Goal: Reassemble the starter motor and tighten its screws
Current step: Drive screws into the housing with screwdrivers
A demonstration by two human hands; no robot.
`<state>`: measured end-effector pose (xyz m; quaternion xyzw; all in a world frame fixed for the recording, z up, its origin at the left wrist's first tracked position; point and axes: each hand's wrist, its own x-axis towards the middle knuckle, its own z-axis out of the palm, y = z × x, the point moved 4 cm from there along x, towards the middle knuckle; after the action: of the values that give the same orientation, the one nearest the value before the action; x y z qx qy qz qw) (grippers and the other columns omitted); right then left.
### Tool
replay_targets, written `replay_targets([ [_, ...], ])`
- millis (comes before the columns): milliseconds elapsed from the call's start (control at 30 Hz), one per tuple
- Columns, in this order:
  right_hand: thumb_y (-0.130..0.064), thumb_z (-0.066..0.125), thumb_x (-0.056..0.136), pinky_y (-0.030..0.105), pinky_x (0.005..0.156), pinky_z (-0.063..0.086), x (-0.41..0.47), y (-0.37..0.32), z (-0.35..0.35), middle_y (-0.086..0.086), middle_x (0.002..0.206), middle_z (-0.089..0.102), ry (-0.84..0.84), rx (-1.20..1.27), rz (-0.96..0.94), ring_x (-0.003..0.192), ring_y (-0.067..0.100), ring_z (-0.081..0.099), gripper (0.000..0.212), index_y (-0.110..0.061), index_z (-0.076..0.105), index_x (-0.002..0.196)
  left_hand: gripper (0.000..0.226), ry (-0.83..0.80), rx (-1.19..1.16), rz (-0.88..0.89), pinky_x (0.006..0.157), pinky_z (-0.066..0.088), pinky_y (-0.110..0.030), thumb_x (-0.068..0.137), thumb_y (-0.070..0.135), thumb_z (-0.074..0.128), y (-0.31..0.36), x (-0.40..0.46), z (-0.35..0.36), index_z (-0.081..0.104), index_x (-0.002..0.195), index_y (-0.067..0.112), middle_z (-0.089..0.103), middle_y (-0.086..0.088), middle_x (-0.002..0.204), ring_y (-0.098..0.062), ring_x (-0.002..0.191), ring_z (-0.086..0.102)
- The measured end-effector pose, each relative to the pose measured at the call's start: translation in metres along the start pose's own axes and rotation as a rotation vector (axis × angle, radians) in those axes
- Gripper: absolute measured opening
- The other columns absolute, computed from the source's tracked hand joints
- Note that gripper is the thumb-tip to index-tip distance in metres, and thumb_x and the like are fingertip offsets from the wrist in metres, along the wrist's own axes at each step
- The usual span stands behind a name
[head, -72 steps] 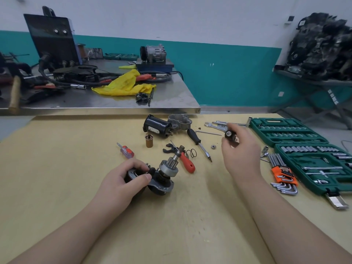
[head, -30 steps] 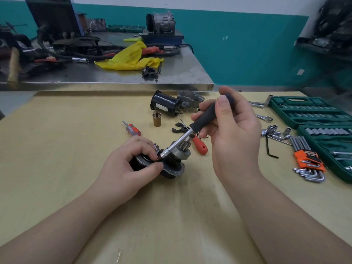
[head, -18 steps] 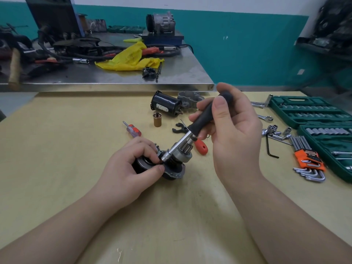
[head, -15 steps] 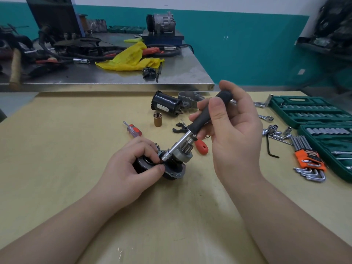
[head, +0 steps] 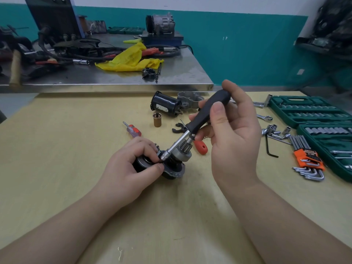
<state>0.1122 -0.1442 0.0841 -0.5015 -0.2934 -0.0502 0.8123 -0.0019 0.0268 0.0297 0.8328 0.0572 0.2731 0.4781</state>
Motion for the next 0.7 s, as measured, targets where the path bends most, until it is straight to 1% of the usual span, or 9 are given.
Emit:
replay_targets([
  [67, -0.01, 0.061, 0.105, 0.03, 0.053, 0.056, 0.0009, -0.0007, 0.0007, -0.009, 0.092, 0.073, 0.029, -0.027, -0.021, 0.075, 0.017, 0.075, 0.03, -0.027, 0.059, 0.13, 0.016, -0.003, 0.007, 0.007, 0.084, 0.044, -0.012, 0.075, 0.015, 0.079, -0.0005, -0.0001, 0.0002, 0.065, 0.074, 0.021, 0.068, 0.008, 0.097, -0.016, 0.102, 0.066],
  [167, -0.013, 0.064, 0.105, 0.033, 0.054, 0.058, 0.002, 0.0012, 0.0004, -0.012, 0.087, 0.072, 0.063, -0.039, -0.003, 0.071, 0.017, 0.074, 0.027, -0.03, 0.062, 0.125, 0.015, -0.009, 0.003, 0.017, 0.083, 0.044, -0.012, 0.075, 0.014, 0.079, -0.0009, -0.0002, 0.0006, 0.066, 0.075, 0.019, 0.067, 0.007, 0.097, -0.016, 0.101, 0.065],
  [267, -0.015, 0.058, 0.104, 0.036, 0.056, 0.06, 0.0015, 0.0066, -0.0018, -0.007, 0.093, 0.073, 0.079, 0.023, 0.075, 0.074, 0.019, 0.075, 0.03, -0.03, 0.065, 0.128, 0.014, -0.011, 0.012, 0.014, 0.083, 0.044, -0.012, 0.075, 0.014, 0.079, -0.0017, 0.0003, 0.0002, 0.066, 0.075, 0.017, 0.067, 0.007, 0.097, -0.015, 0.102, 0.065],
  [333, -0.012, 0.054, 0.102, 0.033, 0.056, 0.058, 0.0008, 0.0091, -0.0028, 0.0, 0.102, 0.077, 0.082, 0.048, 0.117, 0.08, 0.019, 0.076, 0.037, -0.032, 0.065, 0.131, 0.014, -0.005, 0.007, 0.008, 0.083, 0.044, -0.012, 0.075, 0.014, 0.079, -0.0021, 0.0007, 0.0002, 0.065, 0.075, 0.017, 0.068, 0.007, 0.097, -0.014, 0.102, 0.066],
  [433, -0.01, 0.057, 0.103, 0.031, 0.057, 0.056, 0.0004, 0.0081, -0.0028, -0.003, 0.107, 0.078, 0.075, -0.013, 0.079, 0.088, 0.014, 0.075, 0.041, -0.034, 0.061, 0.135, 0.015, -0.004, -0.003, 0.003, 0.085, 0.045, -0.013, 0.075, 0.015, 0.079, -0.0025, 0.0011, 0.0004, 0.065, 0.075, 0.02, 0.068, 0.008, 0.098, -0.013, 0.102, 0.066],
  [533, -0.014, 0.064, 0.104, 0.033, 0.056, 0.056, 0.0008, 0.0064, -0.0021, -0.007, 0.104, 0.078, 0.072, -0.08, 0.044, 0.085, 0.015, 0.073, 0.037, -0.038, 0.06, 0.133, 0.015, -0.023, 0.008, 0.015, 0.088, 0.045, -0.015, 0.076, 0.016, 0.08, -0.004, 0.0013, -0.0004, 0.066, 0.078, 0.018, 0.068, 0.007, 0.098, -0.016, 0.104, 0.066],
  [600, -0.015, 0.068, 0.103, 0.032, 0.055, 0.057, 0.001, 0.0055, -0.0019, -0.011, 0.099, 0.076, 0.073, -0.099, 0.039, 0.082, 0.013, 0.073, 0.037, -0.04, 0.06, 0.129, 0.015, -0.034, 0.011, 0.018, 0.09, 0.046, -0.015, 0.076, 0.018, 0.082, -0.0053, 0.0016, -0.002, 0.067, 0.08, 0.019, 0.068, 0.006, 0.099, -0.017, 0.106, 0.066],
  [700, -0.014, 0.073, 0.101, 0.031, 0.056, 0.06, 0.0026, 0.0048, -0.0027, -0.014, 0.093, 0.074, 0.091, -0.115, 0.04, 0.081, 0.011, 0.075, 0.036, -0.035, 0.06, 0.128, 0.018, -0.036, 0.022, 0.014, 0.09, 0.046, -0.014, 0.077, 0.023, 0.084, -0.0066, 0.0023, -0.0039, 0.068, 0.085, 0.024, 0.069, 0.006, 0.104, -0.016, 0.105, 0.067],
])
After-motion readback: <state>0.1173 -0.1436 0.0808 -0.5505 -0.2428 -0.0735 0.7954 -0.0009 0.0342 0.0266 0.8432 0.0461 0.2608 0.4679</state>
